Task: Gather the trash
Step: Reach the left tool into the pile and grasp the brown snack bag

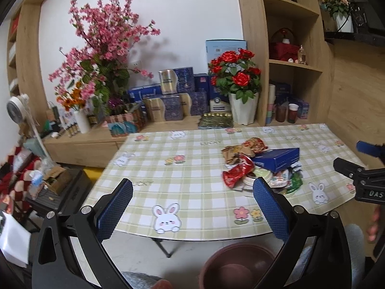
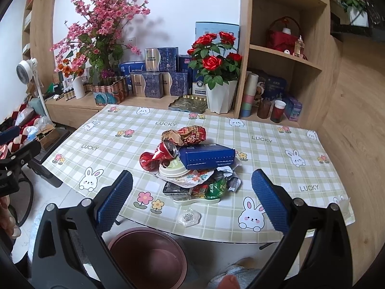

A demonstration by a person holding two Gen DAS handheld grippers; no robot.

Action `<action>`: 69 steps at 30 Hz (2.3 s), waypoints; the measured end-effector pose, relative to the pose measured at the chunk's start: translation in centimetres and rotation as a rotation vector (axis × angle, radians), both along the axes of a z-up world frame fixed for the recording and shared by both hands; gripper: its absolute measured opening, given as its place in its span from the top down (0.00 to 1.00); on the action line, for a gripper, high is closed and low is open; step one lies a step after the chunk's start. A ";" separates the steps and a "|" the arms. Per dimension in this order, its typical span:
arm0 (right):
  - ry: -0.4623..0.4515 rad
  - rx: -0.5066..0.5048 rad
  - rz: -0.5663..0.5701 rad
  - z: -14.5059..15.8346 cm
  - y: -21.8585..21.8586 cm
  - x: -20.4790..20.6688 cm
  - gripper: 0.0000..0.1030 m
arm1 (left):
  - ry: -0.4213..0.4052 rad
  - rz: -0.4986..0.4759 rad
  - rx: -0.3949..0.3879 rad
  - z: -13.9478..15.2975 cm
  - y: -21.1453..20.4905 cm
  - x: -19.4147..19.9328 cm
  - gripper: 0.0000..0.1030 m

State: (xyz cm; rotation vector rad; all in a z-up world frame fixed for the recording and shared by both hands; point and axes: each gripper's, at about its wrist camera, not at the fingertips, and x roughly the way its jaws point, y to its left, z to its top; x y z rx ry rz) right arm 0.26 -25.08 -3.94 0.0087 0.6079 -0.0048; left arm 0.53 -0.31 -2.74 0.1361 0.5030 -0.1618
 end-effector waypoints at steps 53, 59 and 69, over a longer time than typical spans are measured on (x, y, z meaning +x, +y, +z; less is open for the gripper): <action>0.215 -0.013 -0.036 -11.0 -4.8 10.3 0.06 | 0.187 -0.049 0.019 -10.2 -2.1 10.4 0.06; 0.220 -0.028 -0.033 -10.3 -5.2 12.3 0.06 | 0.216 -0.071 -0.005 -10.5 -2.5 12.6 0.06; 0.227 -0.028 -0.057 -10.0 -6.6 16.2 0.06 | 0.391 -0.168 -0.236 -8.9 -5.3 24.3 0.11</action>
